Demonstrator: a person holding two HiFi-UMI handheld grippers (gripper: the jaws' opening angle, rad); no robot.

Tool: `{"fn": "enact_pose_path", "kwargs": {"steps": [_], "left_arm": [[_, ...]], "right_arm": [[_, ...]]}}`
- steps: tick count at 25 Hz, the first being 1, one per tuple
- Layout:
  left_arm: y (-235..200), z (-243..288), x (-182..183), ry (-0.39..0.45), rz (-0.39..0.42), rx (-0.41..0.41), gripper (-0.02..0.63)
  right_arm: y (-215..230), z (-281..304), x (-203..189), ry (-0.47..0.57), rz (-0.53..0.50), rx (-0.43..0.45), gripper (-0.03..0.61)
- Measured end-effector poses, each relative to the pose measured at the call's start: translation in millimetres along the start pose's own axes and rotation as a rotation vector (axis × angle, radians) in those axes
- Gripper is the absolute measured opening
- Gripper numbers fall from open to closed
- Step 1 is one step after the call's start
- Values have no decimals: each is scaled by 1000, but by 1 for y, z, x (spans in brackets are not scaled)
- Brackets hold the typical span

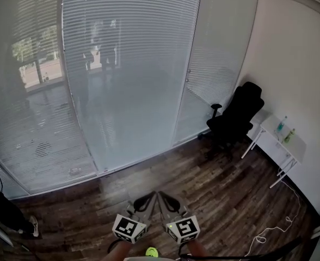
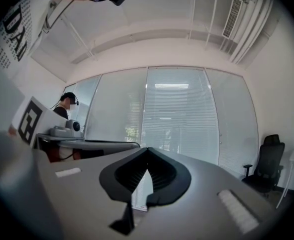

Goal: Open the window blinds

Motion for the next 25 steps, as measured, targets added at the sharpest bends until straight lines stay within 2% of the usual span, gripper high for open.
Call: {"fn": "enact_pose_path", "kwargs": {"steps": [10,16,25], "left_arm": [[31,52,-1,-6,6,-30,-8],[26,84,-5,-9,15,-46,-8],[-7,140,5,15,19,-70,-8]], "right_arm": [[53,-25,0,19,11,-40,8],[84,-17,-2,14,13,-53,8],[133,25,7,15,-9,-56,8]]}}
Point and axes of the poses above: the fingertips, and each gripper's own axes: z forward along the fingers, y to its right, x out of its top, the point moved 5 cm from there along -z, backward along the fingers, and after that the axes turned 14 degrees about x, right-handed, at the moved point
